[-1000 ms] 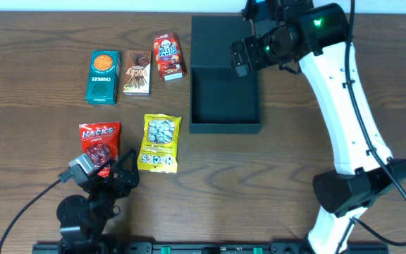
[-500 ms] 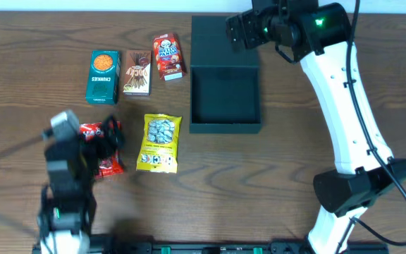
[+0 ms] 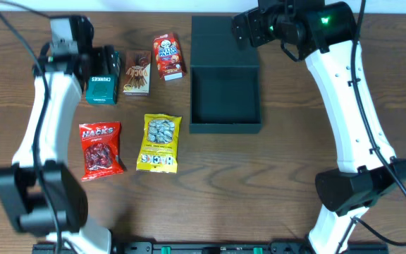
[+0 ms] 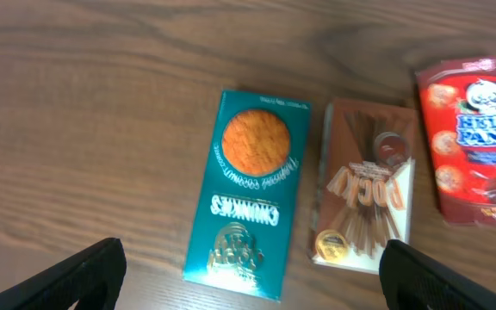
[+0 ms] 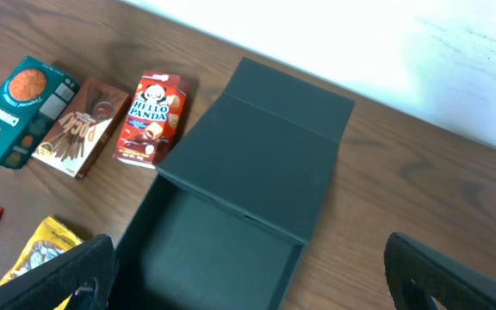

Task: Pack container
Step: 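Reach left gripper to the teal Chunkies box and grasp it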

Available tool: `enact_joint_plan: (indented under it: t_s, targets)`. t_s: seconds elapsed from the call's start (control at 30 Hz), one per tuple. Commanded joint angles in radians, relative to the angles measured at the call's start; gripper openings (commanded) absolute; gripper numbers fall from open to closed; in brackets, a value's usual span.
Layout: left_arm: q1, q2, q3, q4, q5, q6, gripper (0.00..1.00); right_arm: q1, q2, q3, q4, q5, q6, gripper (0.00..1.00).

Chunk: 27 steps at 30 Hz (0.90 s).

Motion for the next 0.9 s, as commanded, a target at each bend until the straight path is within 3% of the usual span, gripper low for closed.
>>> enact_joint_plan:
  t_s: [0.0, 0.87]
  targets:
    - [0.032, 0.108, 0.11, -0.038, 0.0, 0.074, 0.95, -0.002, -0.016, 0.006, -0.004, -0.004, -0.013, 0.99]
    - [0.042, 0.386, 0.171, -0.009, 0.061, 0.257, 0.97, -0.002, -0.016, 0.006, -0.028, -0.003, -0.013, 0.99]
